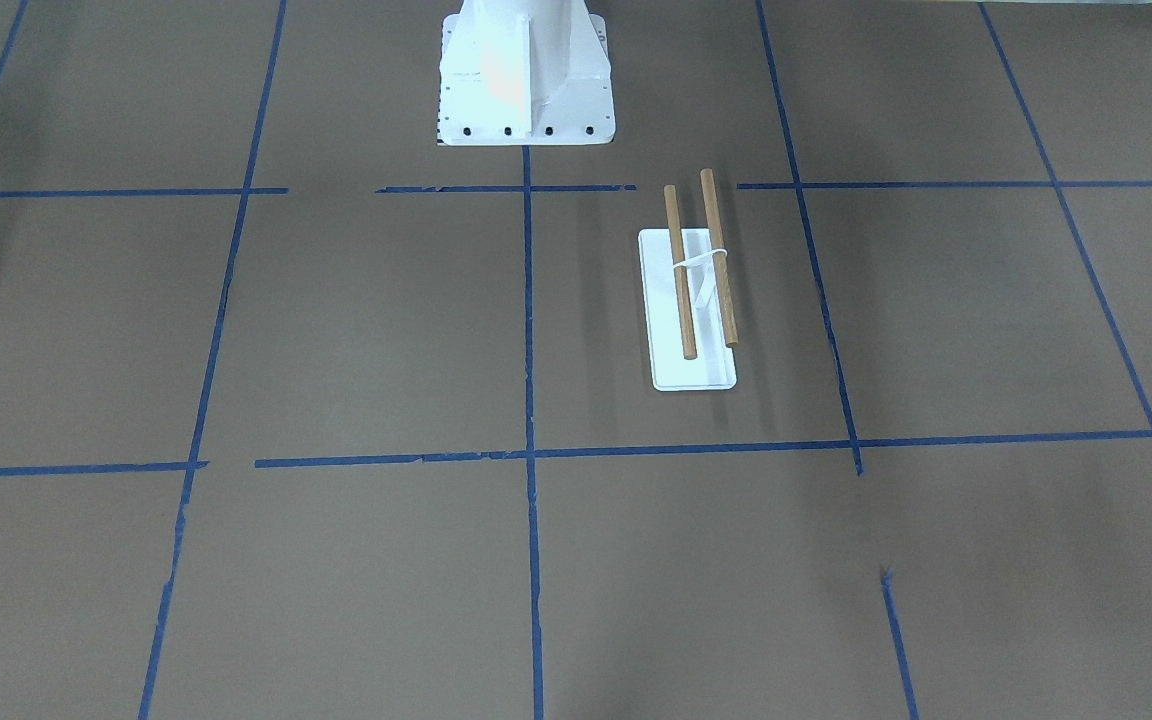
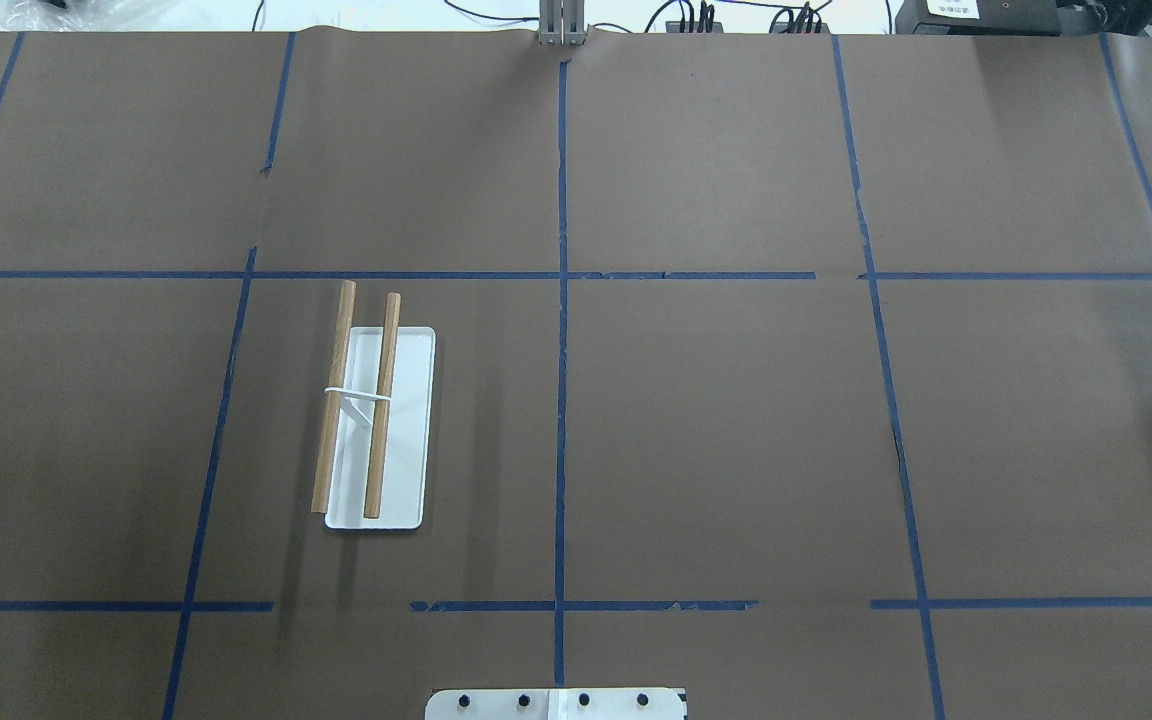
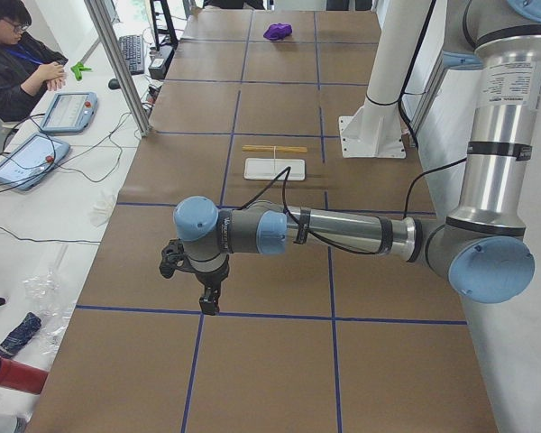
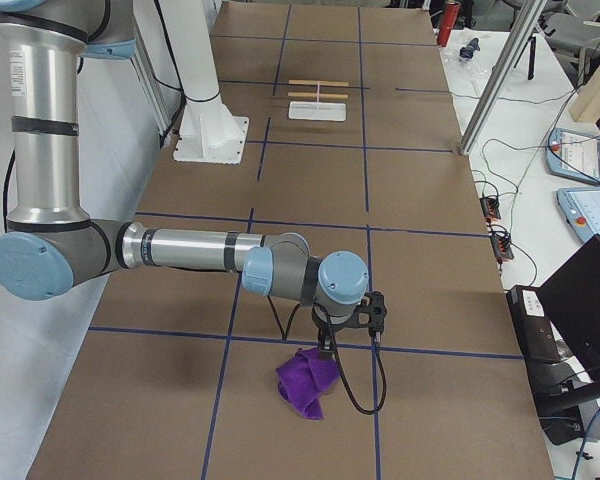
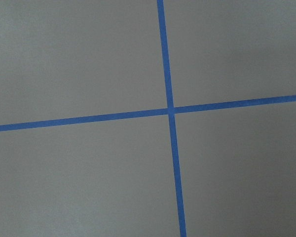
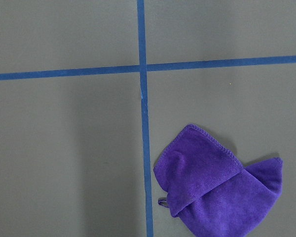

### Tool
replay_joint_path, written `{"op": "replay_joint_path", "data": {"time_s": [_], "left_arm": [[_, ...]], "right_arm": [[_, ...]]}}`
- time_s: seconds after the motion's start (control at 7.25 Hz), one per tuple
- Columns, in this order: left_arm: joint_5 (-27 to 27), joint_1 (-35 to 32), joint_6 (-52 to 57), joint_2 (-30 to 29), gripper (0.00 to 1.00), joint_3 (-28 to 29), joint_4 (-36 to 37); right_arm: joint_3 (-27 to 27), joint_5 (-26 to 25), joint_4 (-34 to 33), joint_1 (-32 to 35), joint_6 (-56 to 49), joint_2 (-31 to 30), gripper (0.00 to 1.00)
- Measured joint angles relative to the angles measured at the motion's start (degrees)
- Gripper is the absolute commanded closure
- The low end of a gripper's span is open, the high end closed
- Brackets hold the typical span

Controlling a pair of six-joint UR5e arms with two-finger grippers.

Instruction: Hang towel on rack

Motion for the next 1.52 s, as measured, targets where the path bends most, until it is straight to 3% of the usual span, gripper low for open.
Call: {"op": "replay_joint_path", "data": {"time_s": [0.69,0.97,1.24,1.52], "left_arm": [[0.02,0.02,-0.06,-0.01,0.0,-1.43,0.13],[0.08,-0.01,-0.07,0.06,0.0,-2.31,0.19],[0.09,-0.04,-0.07,0.04,0.0,-3.03,0.25],[0.09,-0.04,-0.07,0.12,0.0,-3.68,0.38]], "right_arm": [[-0.54,0.28,-0.05,0.0,0.35,0.74,0.0],[-1.54,0.3,3.05,-0.02,0.11,-0.35,0.0],[-6.74,0.08,17.59,-0.72,-0.14,-3.78,0.0],[-16.8,-0.43,34.22,-3.83,-0.02,-4.56,0.0]]}}
